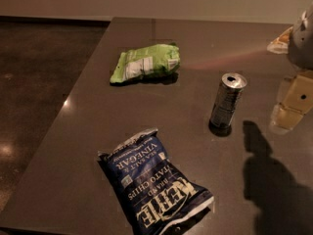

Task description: Knock redbull can over

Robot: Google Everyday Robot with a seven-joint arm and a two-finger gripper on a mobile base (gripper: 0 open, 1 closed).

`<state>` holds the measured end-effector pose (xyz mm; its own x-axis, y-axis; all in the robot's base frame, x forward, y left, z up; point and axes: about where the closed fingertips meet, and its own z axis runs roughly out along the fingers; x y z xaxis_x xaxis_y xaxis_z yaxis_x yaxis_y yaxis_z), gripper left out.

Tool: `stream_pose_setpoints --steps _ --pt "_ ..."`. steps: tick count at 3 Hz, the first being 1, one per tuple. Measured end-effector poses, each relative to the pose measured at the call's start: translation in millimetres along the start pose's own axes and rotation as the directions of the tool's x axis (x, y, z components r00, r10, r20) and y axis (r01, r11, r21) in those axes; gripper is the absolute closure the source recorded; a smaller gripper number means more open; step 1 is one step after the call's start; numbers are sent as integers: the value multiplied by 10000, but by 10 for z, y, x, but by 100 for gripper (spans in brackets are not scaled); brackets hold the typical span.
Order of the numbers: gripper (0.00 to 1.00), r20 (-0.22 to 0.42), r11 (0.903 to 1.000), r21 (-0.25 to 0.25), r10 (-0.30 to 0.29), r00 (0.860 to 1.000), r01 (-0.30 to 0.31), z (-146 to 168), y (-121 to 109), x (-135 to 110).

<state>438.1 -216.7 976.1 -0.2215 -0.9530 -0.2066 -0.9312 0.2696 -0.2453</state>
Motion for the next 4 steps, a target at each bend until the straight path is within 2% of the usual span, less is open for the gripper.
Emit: stream_pose_setpoints --steps 1,2,3,4 --pt "0 40 10000 29 -15 10000 15 -3 -4 -10" --pt "0 718 10000 49 -4 9974 0 133 -23 -134" --pt "0 1797 9998 11 175 9836 -180 364 -57 -289" --pt "0 2735 9992 -121 394 9611 -375 590 -176 -431"
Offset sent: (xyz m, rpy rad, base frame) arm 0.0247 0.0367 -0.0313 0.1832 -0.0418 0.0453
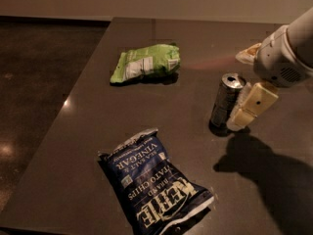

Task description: Knock redbull can over

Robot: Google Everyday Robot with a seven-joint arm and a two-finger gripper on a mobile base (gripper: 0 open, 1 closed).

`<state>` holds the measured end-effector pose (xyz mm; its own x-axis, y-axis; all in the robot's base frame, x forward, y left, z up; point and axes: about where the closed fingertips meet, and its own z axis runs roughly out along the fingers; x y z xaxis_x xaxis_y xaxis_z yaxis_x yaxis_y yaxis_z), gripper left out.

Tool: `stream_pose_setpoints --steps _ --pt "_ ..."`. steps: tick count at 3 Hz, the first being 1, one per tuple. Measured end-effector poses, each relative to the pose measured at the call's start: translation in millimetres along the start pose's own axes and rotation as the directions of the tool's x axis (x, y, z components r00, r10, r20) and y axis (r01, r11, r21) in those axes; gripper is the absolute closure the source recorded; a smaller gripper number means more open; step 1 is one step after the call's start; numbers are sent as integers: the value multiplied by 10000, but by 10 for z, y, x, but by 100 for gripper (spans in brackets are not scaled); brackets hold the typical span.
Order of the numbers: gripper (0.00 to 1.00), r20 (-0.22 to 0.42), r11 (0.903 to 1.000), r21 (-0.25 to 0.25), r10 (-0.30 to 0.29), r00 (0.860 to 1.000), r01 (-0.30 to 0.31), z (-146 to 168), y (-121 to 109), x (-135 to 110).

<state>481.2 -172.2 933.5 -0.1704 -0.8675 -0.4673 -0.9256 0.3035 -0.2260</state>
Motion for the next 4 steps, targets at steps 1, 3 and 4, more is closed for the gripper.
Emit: stream_pose_setpoints --steps 1,3,4 --pt "0 761 9997 -136 216 9969 -207 188 -110 -54" --pt "41 1728 9983 -395 495 9837 -433 273 -173 -101" --pt "64 1599 9985 -335 486 9859 -438 205 -172 -164"
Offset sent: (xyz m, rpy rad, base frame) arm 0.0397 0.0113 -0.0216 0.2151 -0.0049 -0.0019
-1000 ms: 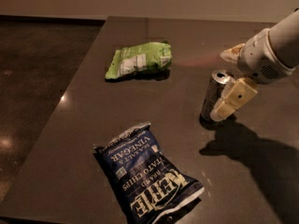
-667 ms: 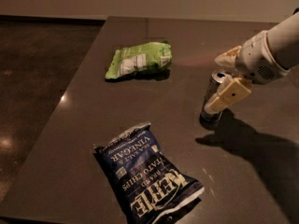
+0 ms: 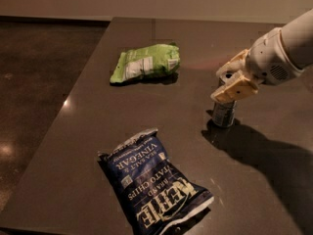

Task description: Knock redbull can over

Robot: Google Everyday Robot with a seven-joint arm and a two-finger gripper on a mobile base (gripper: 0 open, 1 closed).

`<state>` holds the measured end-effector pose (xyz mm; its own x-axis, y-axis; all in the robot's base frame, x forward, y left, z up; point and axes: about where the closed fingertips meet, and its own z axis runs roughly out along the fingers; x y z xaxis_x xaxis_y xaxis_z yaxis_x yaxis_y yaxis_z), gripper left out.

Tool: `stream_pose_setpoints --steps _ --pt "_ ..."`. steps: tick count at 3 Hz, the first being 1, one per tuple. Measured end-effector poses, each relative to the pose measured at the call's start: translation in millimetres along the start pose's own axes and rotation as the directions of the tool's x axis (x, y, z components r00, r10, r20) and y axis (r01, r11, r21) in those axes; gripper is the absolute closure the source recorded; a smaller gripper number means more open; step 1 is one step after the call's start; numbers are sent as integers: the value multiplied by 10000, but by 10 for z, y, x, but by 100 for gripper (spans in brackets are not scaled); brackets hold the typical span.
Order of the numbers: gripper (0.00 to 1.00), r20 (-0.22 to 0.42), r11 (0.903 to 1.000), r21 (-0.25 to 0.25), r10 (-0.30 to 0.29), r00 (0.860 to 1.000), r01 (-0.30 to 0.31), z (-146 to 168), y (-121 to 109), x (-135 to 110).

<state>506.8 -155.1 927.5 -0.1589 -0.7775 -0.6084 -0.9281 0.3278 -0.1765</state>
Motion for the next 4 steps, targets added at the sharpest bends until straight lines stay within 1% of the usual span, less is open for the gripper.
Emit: stream_pose_setpoints --steps 1,2,3,4 --pt "87 -992 9999 -150 25 9951 -41 -29 -52 -89" --pt "100 -2806 9975 -702 -300 9594 106 124 -46 -175" --pt "100 -4612 9923 -1125 -977 8819 511 292 -50 -153" --pt "91 -5571 9862 -1435 -1491 8169 822 414 -47 -130"
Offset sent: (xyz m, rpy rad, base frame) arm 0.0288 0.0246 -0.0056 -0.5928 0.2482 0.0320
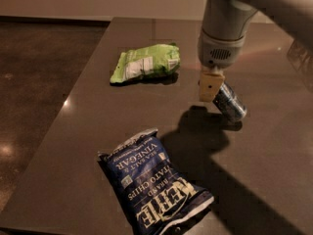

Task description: Knock redbull can over

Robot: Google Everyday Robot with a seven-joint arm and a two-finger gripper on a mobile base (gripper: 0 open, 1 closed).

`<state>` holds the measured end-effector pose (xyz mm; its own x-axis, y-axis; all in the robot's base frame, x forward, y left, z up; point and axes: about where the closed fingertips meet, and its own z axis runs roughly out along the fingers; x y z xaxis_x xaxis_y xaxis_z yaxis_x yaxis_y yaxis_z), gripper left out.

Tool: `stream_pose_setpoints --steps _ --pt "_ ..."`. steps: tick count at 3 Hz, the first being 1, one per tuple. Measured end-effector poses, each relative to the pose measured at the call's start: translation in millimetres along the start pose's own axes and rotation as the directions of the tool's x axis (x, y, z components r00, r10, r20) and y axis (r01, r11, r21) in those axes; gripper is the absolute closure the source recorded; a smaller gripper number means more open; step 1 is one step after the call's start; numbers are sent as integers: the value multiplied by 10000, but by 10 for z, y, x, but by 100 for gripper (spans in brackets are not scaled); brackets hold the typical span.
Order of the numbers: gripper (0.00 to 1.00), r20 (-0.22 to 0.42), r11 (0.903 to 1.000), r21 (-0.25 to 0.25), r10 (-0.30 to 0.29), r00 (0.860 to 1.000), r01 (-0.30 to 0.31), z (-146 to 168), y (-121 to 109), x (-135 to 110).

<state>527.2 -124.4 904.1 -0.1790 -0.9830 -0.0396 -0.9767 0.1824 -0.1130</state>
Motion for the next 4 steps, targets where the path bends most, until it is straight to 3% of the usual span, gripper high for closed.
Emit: stream_pose_setpoints --steps 2,4 --pt "44 -1067 9960 -206 -882 9904 864 186 140 -136" --pt "1 -882 9958 40 -905 9920 912 214 85 -196"
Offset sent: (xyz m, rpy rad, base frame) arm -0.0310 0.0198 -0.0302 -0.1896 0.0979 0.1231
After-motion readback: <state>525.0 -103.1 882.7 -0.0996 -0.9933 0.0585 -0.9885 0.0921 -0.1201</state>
